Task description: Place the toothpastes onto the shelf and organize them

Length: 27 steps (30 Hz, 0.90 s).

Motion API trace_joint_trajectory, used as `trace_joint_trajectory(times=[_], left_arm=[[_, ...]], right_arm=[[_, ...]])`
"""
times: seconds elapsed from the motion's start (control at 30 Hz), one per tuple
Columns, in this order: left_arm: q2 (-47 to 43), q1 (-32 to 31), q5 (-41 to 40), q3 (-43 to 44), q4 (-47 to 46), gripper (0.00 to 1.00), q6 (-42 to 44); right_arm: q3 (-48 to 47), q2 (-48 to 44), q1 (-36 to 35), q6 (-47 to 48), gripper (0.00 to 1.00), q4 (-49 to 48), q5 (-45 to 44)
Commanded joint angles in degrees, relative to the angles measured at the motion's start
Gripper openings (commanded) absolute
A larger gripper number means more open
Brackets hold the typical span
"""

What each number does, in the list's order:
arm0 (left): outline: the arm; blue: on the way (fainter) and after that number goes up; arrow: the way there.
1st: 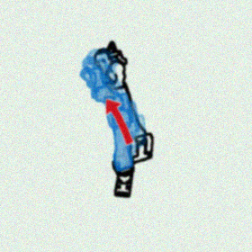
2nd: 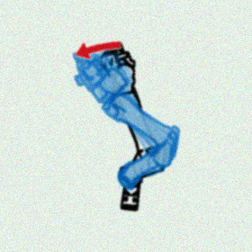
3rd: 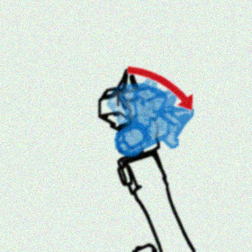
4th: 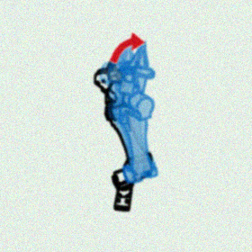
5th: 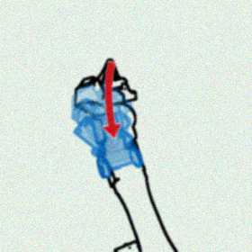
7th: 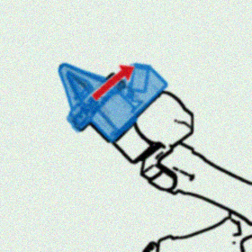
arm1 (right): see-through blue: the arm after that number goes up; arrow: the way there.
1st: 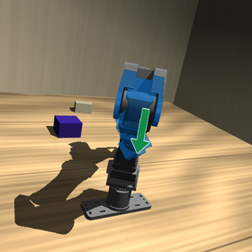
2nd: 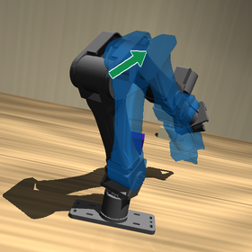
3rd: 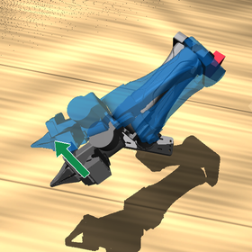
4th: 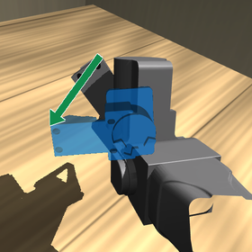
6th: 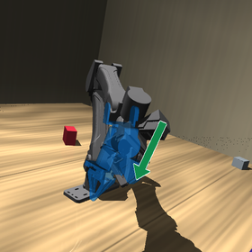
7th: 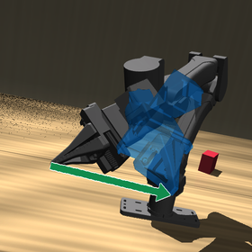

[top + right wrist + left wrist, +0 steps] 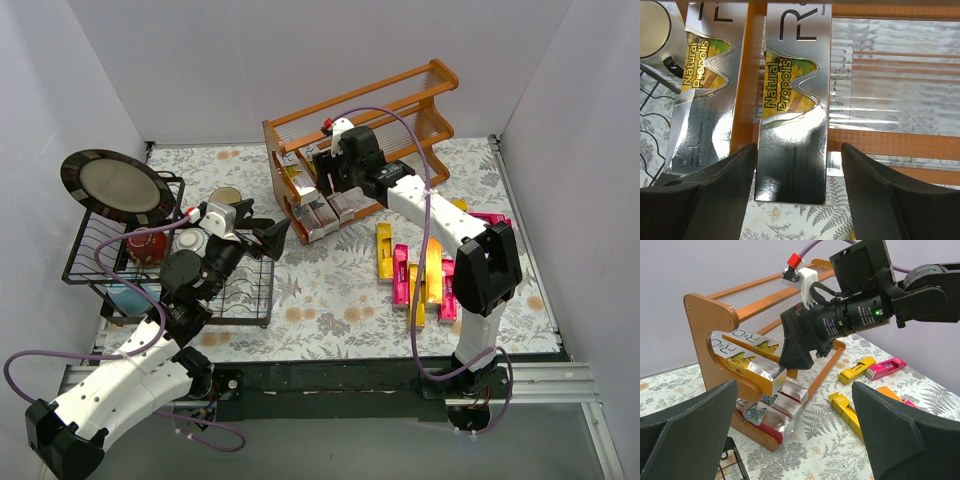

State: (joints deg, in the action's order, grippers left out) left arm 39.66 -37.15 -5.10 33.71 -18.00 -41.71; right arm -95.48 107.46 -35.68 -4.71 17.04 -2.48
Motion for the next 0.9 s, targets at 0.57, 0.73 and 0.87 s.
trace_joint_trajectory(times=[0.57,0.73,0.87], left_arm=[[0.24,0.5,0.53,1.35,0.25,0.98,0.67],[0.24,0.5,0.62,1.27,0.16,0.98,0.58],[0.24,0.5,0.62,1.35,0.25,0.98,0.58]], right_arm=[[6.36,-7.97,6.23,-14.08,0.72,-12.28,7.22],[7.33,-5.6,7.64,-17.44,0.67,-16.59,11.88],[7.5,-3.84,7.73,-19.1,0.67,-20.19,14.25]])
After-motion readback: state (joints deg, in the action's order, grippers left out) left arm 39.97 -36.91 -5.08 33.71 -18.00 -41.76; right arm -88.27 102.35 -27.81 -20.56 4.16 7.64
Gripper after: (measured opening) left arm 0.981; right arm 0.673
